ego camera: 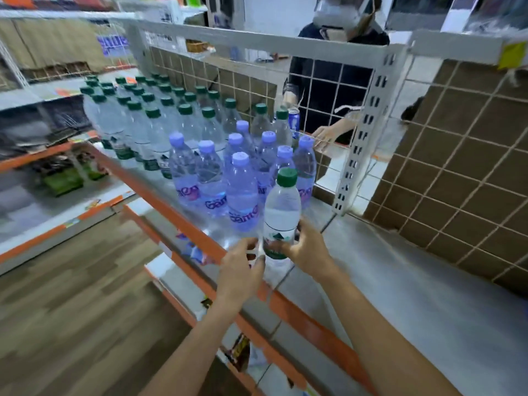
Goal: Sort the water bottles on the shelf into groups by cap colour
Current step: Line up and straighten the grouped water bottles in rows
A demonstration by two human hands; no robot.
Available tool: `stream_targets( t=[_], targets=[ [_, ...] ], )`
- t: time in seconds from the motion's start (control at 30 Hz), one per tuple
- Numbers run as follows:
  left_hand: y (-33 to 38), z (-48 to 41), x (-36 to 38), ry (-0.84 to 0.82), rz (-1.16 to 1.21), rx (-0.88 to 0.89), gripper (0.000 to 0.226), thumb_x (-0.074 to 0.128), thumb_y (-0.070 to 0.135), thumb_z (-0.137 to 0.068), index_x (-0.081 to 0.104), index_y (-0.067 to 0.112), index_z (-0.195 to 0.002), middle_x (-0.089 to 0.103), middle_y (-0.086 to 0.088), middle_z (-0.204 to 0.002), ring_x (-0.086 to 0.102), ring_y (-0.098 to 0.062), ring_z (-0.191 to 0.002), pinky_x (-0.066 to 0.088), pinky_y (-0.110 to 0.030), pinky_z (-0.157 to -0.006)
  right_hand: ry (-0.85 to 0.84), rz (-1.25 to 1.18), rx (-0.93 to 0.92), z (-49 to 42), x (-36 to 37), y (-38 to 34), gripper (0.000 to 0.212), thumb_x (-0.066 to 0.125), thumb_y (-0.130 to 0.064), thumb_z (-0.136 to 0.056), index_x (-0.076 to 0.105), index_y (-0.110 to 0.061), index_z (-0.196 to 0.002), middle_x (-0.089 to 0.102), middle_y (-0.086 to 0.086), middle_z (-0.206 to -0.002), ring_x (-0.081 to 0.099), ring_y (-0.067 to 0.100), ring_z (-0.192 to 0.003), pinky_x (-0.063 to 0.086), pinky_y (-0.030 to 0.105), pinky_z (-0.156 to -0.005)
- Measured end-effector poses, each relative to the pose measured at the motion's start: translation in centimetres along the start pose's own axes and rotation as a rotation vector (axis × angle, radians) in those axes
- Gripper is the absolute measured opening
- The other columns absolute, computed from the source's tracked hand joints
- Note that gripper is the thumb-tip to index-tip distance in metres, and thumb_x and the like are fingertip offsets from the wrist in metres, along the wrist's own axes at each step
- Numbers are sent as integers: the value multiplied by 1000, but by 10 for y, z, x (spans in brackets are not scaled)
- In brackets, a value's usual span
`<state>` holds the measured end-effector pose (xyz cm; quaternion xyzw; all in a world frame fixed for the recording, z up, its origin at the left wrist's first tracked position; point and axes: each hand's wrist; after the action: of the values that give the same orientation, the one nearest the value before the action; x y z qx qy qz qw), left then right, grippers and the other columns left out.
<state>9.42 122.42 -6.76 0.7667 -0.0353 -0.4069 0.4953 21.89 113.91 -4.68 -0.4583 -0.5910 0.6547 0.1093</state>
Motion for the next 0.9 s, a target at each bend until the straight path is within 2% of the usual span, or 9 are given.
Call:
stream_targets(
  t=[0.07,0.13,0.33,0.4,0.5,0.63,0.73,0.83,0.9],
  targets=[
    [-17,-18,-12,-29,-8,1,43,64,15,-84,52,11,-125,60,-5,-117,59,-20,-105,50,-39,-88,14,22,-12,-12,20,-9,60,83,-27,-67,55,-11,-118,67,3,-109,63,17,-99,51,34,-85],
    [-29,-35,-19,-105,-38,18,53,65,17,-82,46,12,-131,57,-4,-124,55,-21,-112,49,-41,-91,20,15,-24,-20,38,-19,60,82,-22,-70,52,-8,-120,65,2,-108,60,14,-96,46,22,-80],
    [-44,-61,-18,-129,9,136,60,73,31,-74,47,12,-124,58,-7,-113,57,-25,-104,50,-41,-79,-74,47,24,-34,47,-26,55,76,-9,-74,51,-12,-123,62,-2,-113,57,7,-99,40,2,-69],
    [-44,-63,-15,-88,53,149,64,74,38,-72,47,13,-124,56,-5,-112,56,-24,-104,50,-42,-81,62,92,66,-43,31,-22,45,64,4,-75,55,-8,-117,62,5,-111,59,17,-102,41,9,-74],
    [-32,-60,-15,54,143,171,77,82,33,-66,43,13,-128,50,1,-115,51,-17,-106,46,-32,-88,403,100,93,-66,9,-19,44,69,-4,-74,51,-3,-114,58,7,-109,57,20,-99,39,19,-77],
    [-12,-63,-19,194,201,237,84,80,40,-68,33,18,-134,42,8,-121,48,-12,-111,41,-23,-90,321,98,109,-100,11,-11,74,84,-28,-64,44,-8,-122,52,9,-122,54,23,-107,44,31,-88],
    [3,-64,-20,336,199,352,76,73,43,-74,30,20,-132,42,-2,-125,44,-13,-115,36,-14,-98,301,123,107,-106,17,-4,73,85,-29,-62,45,-7,-118,52,13,-122,55,27,-107,46,34,-83],
    [19,-57,-18,522,119,535,60,69,22,-78,37,12,-128,37,-11,-129,39,-24,-125,29,-19,-108,333,74,84,-100,12,0,68,85,-27,-60,51,-8,-115,57,11,-117,57,27,-104,48,37,-81],
    [30,-48,-10,582,47,706,48,67,8,-78,44,12,-120,38,-13,-128,38,-21,-127,31,-20,-108,341,31,68,-91,5,3,68,85,-28,-58,53,-11,-115,60,9,-114,59,26,-102,49,40,-83]
  ],
)
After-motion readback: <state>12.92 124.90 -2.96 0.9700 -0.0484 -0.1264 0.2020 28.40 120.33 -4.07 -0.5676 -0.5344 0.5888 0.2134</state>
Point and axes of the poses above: each hand's wrist, its own z-axis away from the middle knuckle, its own x-axis out of the palm, y = z × x
